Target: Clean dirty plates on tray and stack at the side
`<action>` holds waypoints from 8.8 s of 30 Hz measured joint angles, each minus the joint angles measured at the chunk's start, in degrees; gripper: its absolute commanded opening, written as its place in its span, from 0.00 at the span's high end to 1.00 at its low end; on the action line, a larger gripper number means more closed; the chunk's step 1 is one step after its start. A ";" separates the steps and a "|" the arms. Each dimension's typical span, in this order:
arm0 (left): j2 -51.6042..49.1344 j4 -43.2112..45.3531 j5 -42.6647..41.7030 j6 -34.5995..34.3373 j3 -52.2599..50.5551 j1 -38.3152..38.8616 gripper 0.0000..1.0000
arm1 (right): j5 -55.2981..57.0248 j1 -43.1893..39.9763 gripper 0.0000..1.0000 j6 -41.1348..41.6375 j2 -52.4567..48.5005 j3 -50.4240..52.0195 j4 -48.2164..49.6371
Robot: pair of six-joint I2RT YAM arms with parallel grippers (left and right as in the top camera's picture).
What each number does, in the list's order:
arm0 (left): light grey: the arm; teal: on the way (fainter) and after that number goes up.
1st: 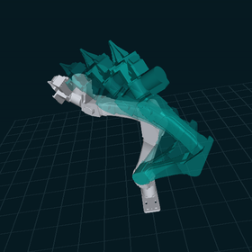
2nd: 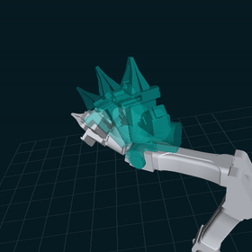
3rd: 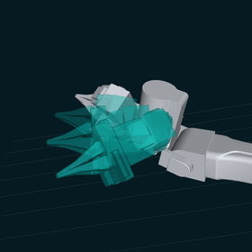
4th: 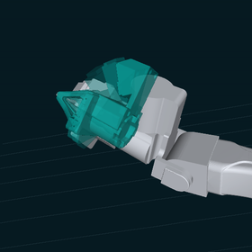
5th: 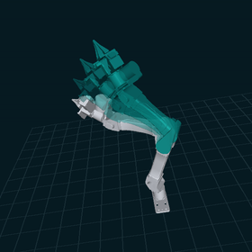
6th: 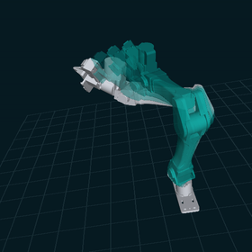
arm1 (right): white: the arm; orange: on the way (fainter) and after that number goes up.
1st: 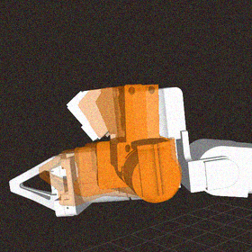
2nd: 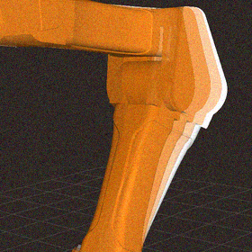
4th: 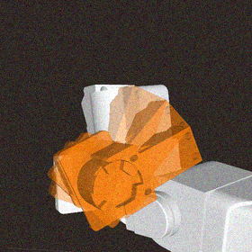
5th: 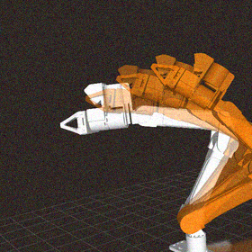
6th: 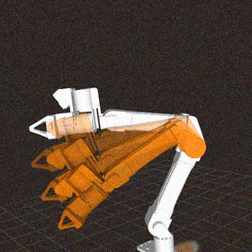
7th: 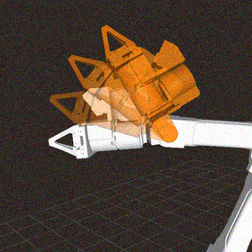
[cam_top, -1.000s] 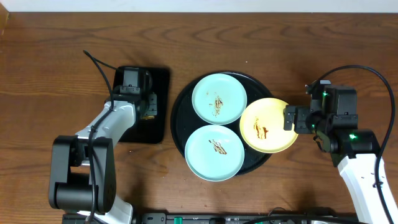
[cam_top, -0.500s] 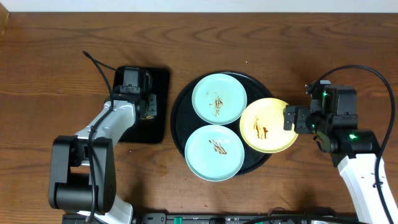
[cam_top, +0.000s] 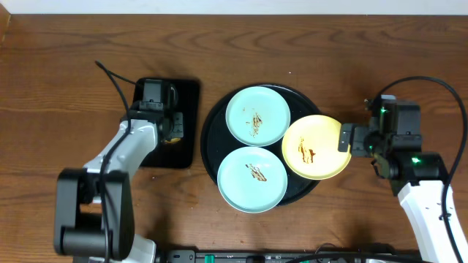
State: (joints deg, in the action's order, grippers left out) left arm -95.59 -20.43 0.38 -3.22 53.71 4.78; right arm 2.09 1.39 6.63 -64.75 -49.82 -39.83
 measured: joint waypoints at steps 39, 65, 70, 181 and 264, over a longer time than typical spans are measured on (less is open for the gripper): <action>6.97 -2.29 -2.19 -2.78 0.00 0.02 0.92 | -15.06 -6.03 0.67 0.57 -25.88 0.00 1.57; 6.97 -2.32 -2.19 -2.78 0.00 0.02 0.92 | -15.50 -6.03 0.99 0.57 -25.88 -0.11 1.64; 6.97 -2.32 -2.19 -2.78 0.00 0.02 0.93 | -15.50 -6.03 0.99 0.57 -25.88 -0.11 1.64; -16.81 17.70 -19.43 -17.75 12.87 45.24 0.93 | -15.61 -6.03 0.99 0.57 -25.90 -0.20 1.51; -3.06 -3.91 0.13 -14.73 13.53 32.59 0.93 | -15.93 -6.03 0.76 0.57 -25.90 -0.28 0.22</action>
State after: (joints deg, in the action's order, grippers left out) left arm -98.65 -24.34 0.51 -17.96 67.24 37.36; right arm -13.85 -4.64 7.20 -90.65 -50.11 -39.62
